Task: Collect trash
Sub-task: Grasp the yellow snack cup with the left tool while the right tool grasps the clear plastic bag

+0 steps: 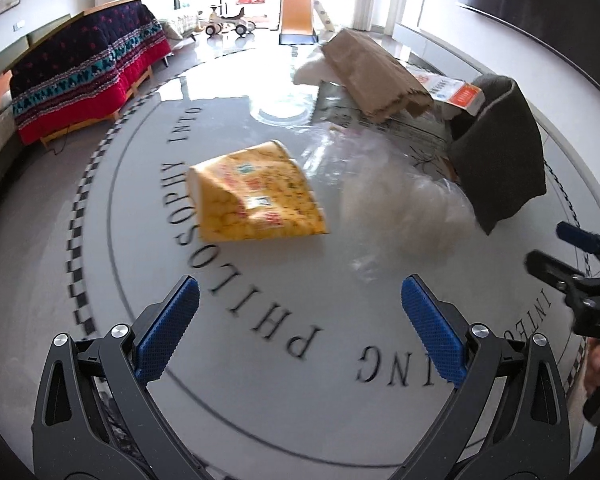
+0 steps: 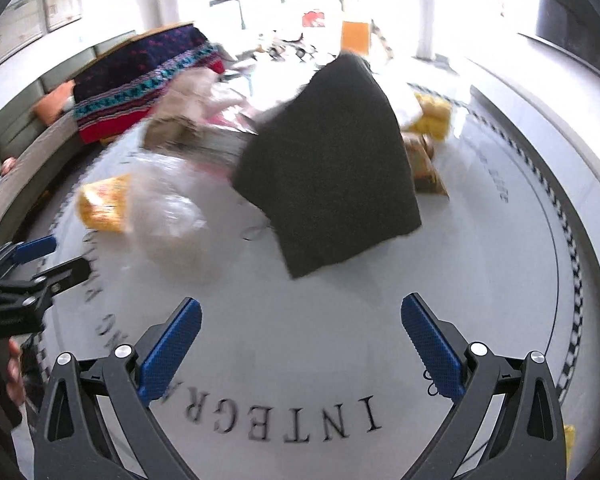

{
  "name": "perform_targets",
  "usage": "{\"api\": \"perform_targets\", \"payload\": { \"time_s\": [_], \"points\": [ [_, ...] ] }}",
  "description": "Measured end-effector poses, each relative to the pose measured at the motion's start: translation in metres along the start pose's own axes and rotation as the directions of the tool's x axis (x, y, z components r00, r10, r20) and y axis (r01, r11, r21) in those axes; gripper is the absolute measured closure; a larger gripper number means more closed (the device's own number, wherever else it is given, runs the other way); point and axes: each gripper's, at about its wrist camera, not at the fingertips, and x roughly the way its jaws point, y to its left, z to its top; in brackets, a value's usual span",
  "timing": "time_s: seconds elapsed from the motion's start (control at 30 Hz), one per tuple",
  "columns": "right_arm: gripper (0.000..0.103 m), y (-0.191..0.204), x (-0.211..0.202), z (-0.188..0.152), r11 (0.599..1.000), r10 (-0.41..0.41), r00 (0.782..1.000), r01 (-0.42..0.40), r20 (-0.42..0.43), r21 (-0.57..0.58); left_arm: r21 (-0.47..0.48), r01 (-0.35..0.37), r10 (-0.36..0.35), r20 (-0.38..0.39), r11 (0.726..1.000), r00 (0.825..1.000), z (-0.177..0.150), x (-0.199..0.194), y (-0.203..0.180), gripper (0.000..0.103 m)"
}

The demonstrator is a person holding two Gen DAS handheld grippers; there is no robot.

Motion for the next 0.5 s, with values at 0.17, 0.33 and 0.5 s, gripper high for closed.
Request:
{"api": "perform_targets", "payload": {
  "time_s": [0.17,0.33,0.5],
  "points": [
    [0.008,0.013,-0.015,0.016,0.999,0.046,0.999,-0.045,0.028,-0.030,-0.037,-0.019,0.018,-0.006,0.999,1.000,0.007,0.001,0.020,0.005],
    [0.009,0.058,-0.012,0.030,0.981,0.125,0.992,-0.120,0.020,-0.154,-0.040,-0.034,0.034,-0.001,0.999,0.999,0.012,0.000,0.034,0.005],
    [0.019,0.093,0.031,0.043,0.965,0.130,0.991,-0.136,-0.044,-0.226,-0.033,-0.015,0.014,-0.025,0.999,1.000,0.013,0.004,0.044,0.005]
  ]
}}
